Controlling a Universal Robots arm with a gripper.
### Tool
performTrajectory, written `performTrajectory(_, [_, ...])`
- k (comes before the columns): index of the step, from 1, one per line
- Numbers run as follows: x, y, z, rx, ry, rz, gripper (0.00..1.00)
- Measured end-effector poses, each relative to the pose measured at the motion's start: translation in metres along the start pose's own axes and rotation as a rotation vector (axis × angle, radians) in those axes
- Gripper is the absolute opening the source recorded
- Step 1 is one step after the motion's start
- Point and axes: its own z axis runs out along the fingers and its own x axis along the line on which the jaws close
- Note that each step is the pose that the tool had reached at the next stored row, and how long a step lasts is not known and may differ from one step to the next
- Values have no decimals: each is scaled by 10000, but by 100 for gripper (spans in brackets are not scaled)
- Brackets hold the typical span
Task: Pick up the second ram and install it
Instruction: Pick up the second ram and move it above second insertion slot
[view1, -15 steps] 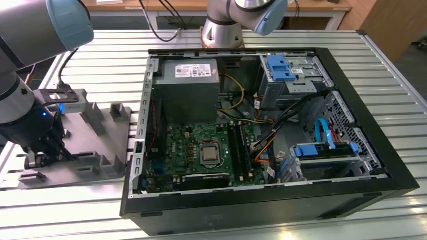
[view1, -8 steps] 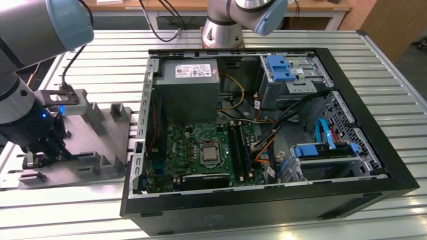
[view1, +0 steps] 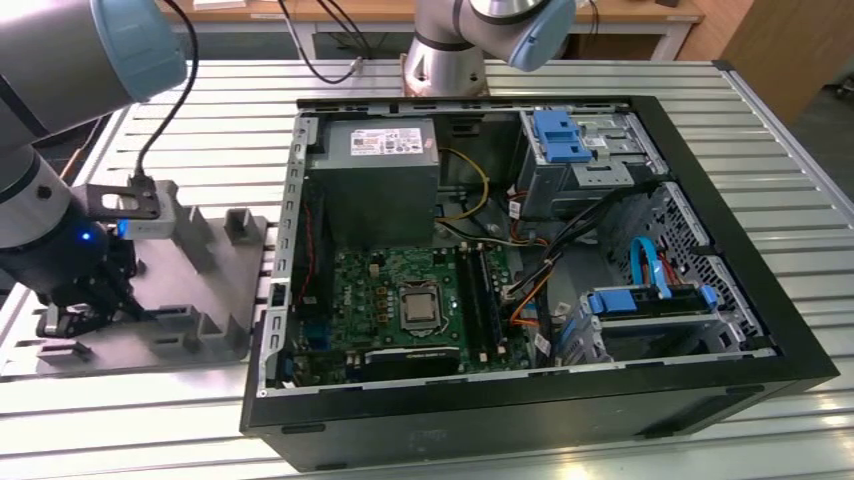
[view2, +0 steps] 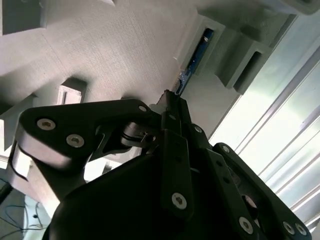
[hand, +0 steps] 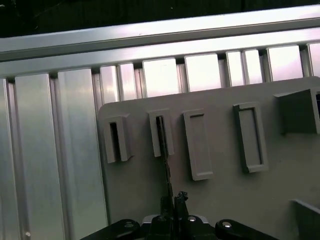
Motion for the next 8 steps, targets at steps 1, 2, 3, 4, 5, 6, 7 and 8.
performTrajectory(1, [0,0,1,4,-4,171,14])
performTrajectory(2, [0,0,1,5,-5,223,14])
performTrajectory(3, [0,0,1,5,-6,228,14])
performTrajectory(4, [0,0,1,5,-6,200,14])
performTrajectory(5, [0,0,1,3,-3,70,14])
performTrajectory(6, [0,0,1,-1,2,-110,14])
performTrajectory(7, [0,0,2,-5,6,-290,14])
performTrajectory(8, [0,0,2,-9,10,-469,14])
